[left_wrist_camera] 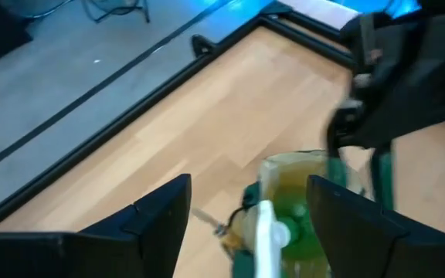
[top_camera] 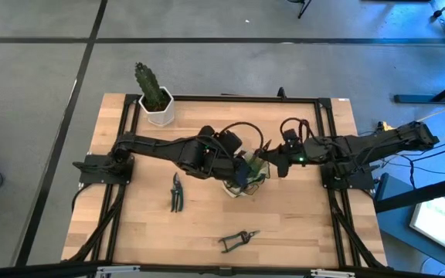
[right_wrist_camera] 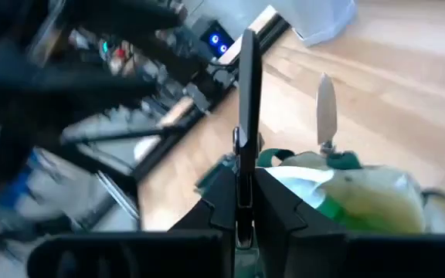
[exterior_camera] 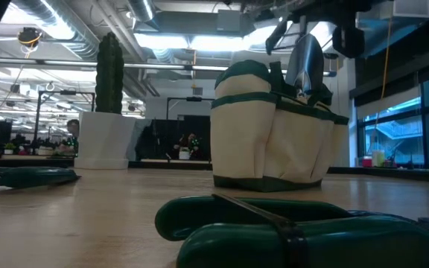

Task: Pick & Place Garden tools in Gardening bag
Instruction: Put the top shear scissor into the gardening bag

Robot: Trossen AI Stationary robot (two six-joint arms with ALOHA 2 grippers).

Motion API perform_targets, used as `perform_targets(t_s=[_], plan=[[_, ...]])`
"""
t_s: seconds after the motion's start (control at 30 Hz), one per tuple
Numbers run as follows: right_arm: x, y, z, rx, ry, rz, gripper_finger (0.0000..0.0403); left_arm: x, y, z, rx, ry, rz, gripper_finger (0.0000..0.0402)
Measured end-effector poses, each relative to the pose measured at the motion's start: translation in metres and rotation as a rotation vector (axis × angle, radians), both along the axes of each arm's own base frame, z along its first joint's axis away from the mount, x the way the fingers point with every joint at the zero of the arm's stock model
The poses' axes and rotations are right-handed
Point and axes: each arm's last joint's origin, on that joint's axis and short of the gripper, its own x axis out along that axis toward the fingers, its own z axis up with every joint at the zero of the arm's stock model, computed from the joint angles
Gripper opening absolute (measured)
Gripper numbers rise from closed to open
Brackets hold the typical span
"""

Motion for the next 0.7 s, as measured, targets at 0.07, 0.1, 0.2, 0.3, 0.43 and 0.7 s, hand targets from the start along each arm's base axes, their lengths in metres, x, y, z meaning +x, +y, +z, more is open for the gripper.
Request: perform_targets(t_s=[0.07,0.1,0.2,0.3,0.43,0.7], plan=[[0.000,-0.002,0.004,-0.086,0.015,0.051,0.0021,-0.003,0.000,0.001,0.007,0.003,0.011,0.0250],[0.001,-0.003,0.007,-0.118,0.016,0.086,0.0021,-0.005,-0.001,0.002,0.008,0.005,0.013,0.0249],[0.003,-0.010,0.015,-0.170,-0.005,0.199,0.0021,-0.007,-0.004,0.003,0.008,-0.001,0.014,0.0246],[0.004,-0.019,0.017,-0.212,-0.011,0.290,0.0021,-0.008,-0.008,0.003,-0.001,0.001,0.001,0.0244],[0.001,-0.035,0.011,-0.284,0.050,0.388,0.0021,-0.009,-0.013,0.003,-0.025,-0.009,-0.007,0.0244],[0.014,-0.066,-0.005,-0.433,0.093,0.501,0.0021,-0.012,-0.018,0.001,-0.088,-0.006,-0.004,0.0244]])
